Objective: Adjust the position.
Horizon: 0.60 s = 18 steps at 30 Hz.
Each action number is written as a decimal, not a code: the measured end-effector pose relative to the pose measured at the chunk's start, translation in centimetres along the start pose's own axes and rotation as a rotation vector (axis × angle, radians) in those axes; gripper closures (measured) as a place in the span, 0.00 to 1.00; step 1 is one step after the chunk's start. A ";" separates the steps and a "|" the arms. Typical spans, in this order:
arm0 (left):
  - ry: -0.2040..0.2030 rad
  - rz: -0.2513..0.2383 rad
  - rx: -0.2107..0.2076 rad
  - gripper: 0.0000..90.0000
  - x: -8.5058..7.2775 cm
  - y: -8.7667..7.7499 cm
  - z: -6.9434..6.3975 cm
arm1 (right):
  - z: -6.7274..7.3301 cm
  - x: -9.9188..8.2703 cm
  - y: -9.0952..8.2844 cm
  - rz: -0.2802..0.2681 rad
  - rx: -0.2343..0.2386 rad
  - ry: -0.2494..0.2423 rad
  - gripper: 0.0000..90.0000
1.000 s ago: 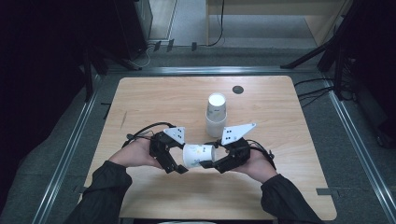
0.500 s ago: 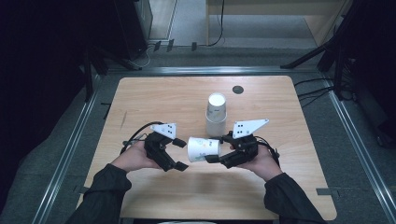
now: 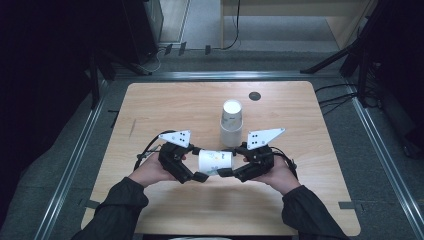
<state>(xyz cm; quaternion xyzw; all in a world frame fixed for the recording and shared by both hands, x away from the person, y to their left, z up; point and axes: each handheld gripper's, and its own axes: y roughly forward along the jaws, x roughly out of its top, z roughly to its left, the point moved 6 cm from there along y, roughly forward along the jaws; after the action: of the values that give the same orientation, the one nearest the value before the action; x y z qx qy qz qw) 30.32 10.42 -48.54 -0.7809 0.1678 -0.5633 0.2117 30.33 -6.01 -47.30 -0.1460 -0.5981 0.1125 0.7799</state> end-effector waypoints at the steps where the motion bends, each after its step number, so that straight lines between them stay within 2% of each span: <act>1: 0.003 -0.007 -0.005 0.13 0.1 0.0 -0.1 | 0.1 0.0 0.1 0.005 0.004 0.004 0.38; 12: 0.016 -0.022 -0.012 0.17 0.2 0.0 -0.2 | 0.1 -0.2 0.9 0.009 0.026 0.016 0.38; 14: 0.022 -0.016 -0.015 0.22 0.1 -0.1 -0.2 | 0.1 -0.2 1.0 0.012 0.027 0.016 0.38; 18: 0.019 -0.019 -0.013 0.24 0.2 -0.2 -0.2 | 0.1 -0.2 1.1 0.008 0.030 0.024 0.38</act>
<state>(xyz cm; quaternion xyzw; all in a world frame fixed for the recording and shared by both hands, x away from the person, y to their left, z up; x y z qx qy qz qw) 30.17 10.48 -48.25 -0.7785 0.1662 -0.5714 0.1996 30.19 -5.07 -47.80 -0.1378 -0.5864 0.1228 0.7887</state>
